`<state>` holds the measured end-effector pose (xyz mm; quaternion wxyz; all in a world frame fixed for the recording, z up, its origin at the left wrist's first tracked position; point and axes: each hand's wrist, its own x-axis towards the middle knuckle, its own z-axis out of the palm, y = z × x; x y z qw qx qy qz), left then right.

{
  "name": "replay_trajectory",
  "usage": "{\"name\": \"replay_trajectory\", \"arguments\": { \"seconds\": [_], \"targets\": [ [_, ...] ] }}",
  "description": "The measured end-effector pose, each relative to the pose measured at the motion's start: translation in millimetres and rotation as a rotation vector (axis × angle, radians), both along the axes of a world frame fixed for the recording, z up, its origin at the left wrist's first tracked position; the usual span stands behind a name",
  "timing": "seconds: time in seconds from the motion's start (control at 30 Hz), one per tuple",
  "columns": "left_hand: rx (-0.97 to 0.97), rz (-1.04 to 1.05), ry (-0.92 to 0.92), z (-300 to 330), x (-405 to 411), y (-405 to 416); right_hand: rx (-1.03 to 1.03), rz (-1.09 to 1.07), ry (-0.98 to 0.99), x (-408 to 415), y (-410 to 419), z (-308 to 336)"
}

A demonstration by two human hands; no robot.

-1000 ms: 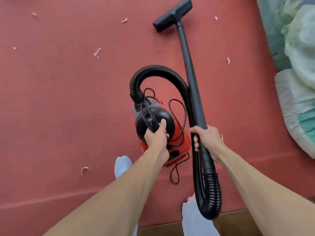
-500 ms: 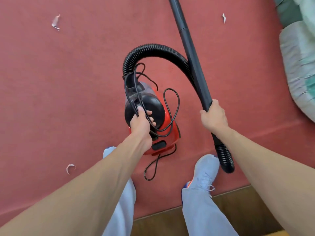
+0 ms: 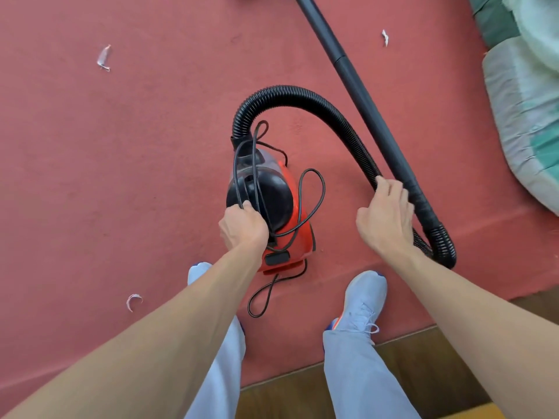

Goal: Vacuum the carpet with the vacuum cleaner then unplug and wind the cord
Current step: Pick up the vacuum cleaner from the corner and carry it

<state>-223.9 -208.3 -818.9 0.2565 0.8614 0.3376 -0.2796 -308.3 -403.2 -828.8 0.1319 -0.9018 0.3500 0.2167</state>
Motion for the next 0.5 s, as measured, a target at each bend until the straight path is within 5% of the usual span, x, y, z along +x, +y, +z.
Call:
{"name": "replay_trajectory", "arguments": {
  "seconds": [0.2, 0.3, 0.5],
  "targets": [
    [-0.466, 0.344, 0.053, 62, -5, 1, 0.577, -0.098, 0.033, 7, 68, 53],
    [-0.627, 0.424, 0.133, 98, -5, -8, 0.870, -0.323, 0.057, 9, 109, 85],
    [-0.736, 0.412, 0.293, 153, -16, 0, 0.966, -0.627, -0.092, -12, 139, 127]
  ]
}}
